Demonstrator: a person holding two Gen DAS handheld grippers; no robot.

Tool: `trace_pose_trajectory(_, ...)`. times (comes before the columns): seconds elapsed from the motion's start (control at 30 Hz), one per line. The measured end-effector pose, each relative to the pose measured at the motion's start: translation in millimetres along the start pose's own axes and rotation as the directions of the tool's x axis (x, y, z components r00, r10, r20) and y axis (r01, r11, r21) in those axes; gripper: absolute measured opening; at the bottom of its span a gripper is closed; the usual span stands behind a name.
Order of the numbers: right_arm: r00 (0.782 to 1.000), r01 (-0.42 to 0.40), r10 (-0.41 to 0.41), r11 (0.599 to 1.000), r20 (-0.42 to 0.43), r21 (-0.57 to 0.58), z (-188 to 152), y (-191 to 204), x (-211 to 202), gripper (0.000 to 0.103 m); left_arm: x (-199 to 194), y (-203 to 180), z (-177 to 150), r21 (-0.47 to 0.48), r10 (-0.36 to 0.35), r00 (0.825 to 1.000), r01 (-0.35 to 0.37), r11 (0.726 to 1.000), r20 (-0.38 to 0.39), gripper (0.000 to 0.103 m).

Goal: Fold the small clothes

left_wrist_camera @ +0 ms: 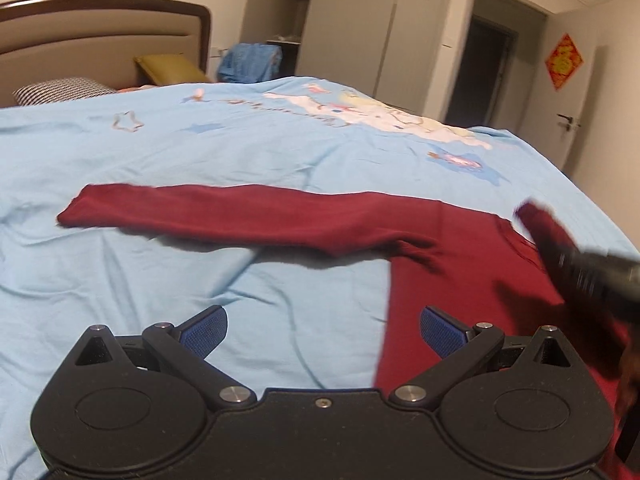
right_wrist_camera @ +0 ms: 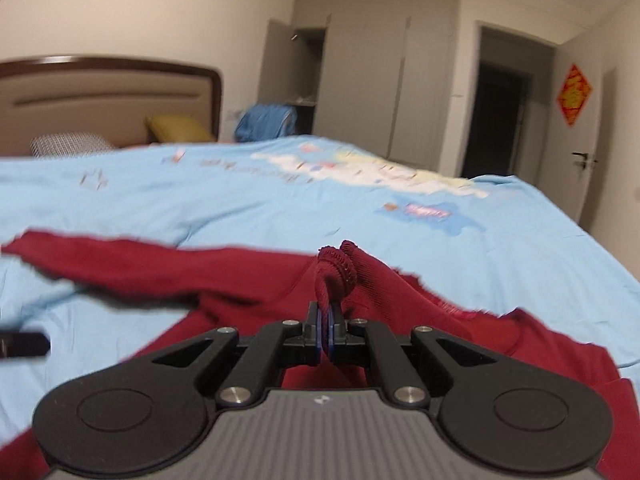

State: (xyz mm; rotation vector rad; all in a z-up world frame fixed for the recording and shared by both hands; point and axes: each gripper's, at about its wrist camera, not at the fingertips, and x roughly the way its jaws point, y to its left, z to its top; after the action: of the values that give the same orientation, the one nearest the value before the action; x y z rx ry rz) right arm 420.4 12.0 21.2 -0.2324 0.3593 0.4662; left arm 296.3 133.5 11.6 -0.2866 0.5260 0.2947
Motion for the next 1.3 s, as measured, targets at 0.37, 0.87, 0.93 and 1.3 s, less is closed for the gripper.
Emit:
trace_pose_trajectory(0.37, 0.979, -0.177, 0.169, 0.982, -0.114, -0.071, -34.8, -23.8, -36.2, 0.071, 18.7, -25.7, -0.8, -0.019, -0.080, 0.997, 0.080, 0.997, 0.007, 0.102)
trace_pose_trajectory(0.87, 0.991, 0.090, -0.064, 0.968, -0.117, 0.235, -74.9, -201.0, -111.1, 0.098, 79.4, -122.8, -8.3, 0.192, -0.359, 0.933, 0.357, 0.914, -0.028, 0.090)
trace_pose_trajectory(0.93, 0.990, 0.111, -0.083, 0.960, -0.118, 0.257, -80.6, -212.1, -114.9, 0.099, 81.3, -127.6, -7.4, 0.226, -0.385, 0.922, 0.381, 0.897, -0.027, 0.085)
trace_pose_trajectory(1.3, 0.990, 0.109, -0.074, 0.944, -0.121, 0.312, -95.2, -221.4, -115.4, 0.099, 109.2, -136.9, 0.9, 0.244, -0.343, 0.921, 0.380, 0.892, -0.184, 0.016)
